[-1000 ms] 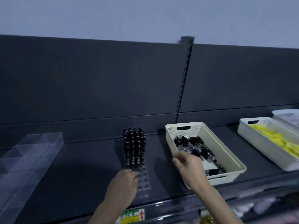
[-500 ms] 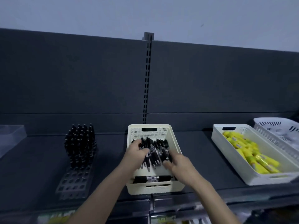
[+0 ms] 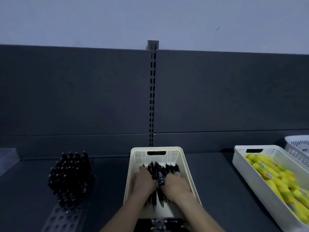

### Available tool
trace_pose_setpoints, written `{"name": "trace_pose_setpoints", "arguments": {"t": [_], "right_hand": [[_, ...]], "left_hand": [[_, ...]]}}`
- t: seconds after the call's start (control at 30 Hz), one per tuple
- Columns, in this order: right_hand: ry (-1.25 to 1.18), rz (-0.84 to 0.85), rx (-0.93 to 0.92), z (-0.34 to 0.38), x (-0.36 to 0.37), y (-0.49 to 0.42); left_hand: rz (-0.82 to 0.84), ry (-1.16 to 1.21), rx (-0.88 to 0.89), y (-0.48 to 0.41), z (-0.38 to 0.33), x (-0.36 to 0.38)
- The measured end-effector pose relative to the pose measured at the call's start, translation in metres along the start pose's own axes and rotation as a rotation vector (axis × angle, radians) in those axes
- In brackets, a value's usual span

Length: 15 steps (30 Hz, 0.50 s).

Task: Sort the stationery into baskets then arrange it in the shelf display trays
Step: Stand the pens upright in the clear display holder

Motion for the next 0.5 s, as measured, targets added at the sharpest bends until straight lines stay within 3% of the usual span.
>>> {"name": "trace_pose_setpoints", "arguments": {"t": [0.37,0.5], "right_hand": [[0.004,0.026,-0.026,0.008,0.011,-0.012],[0.009,0.051,0.022,0.003,0.012,-0.011]], "left_hand": [[0.020,0.436,-0.080,-0.012,0.013,0.009],[-0.002,0.418,-0.061,-0.011,0.010,0.004]]}}
Point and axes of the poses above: each hand's wrist, its own y-axis away from the middle knuckle, its own x-axis out of the palm, z = x × y, the point moved 10 cm from there along -y, towards the middle knuckle, and after that the axes turned 2 degrees about -z, right-handed, at the moved point
